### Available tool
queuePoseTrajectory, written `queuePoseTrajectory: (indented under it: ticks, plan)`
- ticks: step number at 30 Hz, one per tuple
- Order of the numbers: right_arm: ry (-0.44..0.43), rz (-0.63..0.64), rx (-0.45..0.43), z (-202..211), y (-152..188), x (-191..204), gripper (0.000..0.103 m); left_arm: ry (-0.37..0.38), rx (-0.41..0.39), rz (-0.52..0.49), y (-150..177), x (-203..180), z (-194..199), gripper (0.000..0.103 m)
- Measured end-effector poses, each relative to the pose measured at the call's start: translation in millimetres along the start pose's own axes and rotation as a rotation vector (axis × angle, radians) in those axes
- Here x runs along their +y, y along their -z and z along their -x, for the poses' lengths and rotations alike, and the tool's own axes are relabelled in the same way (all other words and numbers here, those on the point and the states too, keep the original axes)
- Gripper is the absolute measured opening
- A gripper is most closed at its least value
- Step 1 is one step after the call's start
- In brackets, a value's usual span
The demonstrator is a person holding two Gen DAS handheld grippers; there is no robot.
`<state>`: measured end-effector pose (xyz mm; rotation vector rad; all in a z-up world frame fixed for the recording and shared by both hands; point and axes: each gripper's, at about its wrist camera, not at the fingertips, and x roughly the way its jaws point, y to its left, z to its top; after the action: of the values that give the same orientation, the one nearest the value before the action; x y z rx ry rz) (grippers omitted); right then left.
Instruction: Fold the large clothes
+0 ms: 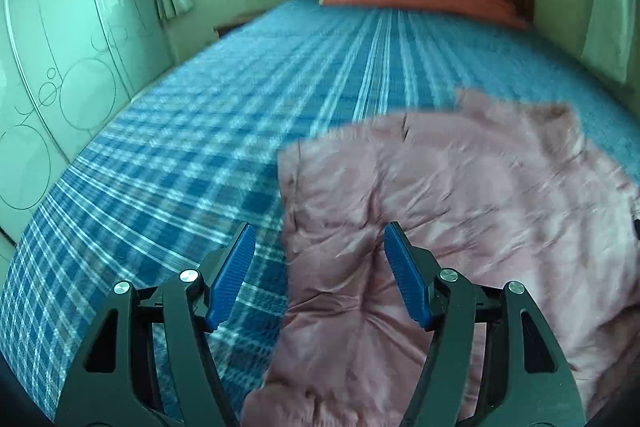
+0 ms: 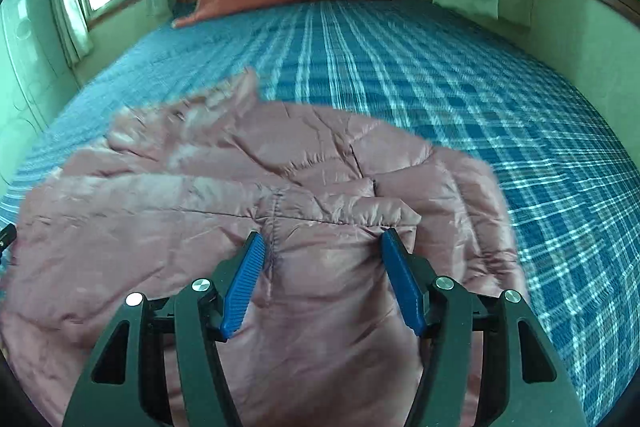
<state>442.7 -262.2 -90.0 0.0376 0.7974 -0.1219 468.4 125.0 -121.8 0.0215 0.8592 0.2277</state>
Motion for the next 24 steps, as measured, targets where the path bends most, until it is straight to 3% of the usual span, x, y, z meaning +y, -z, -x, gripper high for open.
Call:
queuePoseTrajectory:
  ticks: [2, 7, 10, 15, 19, 24]
  plan:
    - [0.012, 0.023, -0.012, 1, 0, -1, 0.066, 0.012, 0.059, -0.003, 5, -2, -21, 0.069]
    - [0.012, -0.012, -0.066, 40, 17, -11, 0.066, 0.014, 0.007, 0.039, 7, 12, -5, 0.070]
    - [0.008, 0.048, -0.018, 23, 37, -7, 0.067, 0.024, 0.038, 0.025, 11, 12, -18, 0.071]
    - [-0.062, -0.037, -0.032, 66, 45, -27, 0.068, 0.061, 0.046, 0.041, 18, 23, 8, 0.070]
    - [-0.060, -0.058, -0.037, 107, 81, -55, 0.068, 0.082, 0.046, 0.047, 47, 50, 41, 0.070]
    - [-0.026, -0.138, 0.021, 152, 143, -112, 0.068, 0.112, 0.123, 0.097, 106, 94, 87, 0.070]
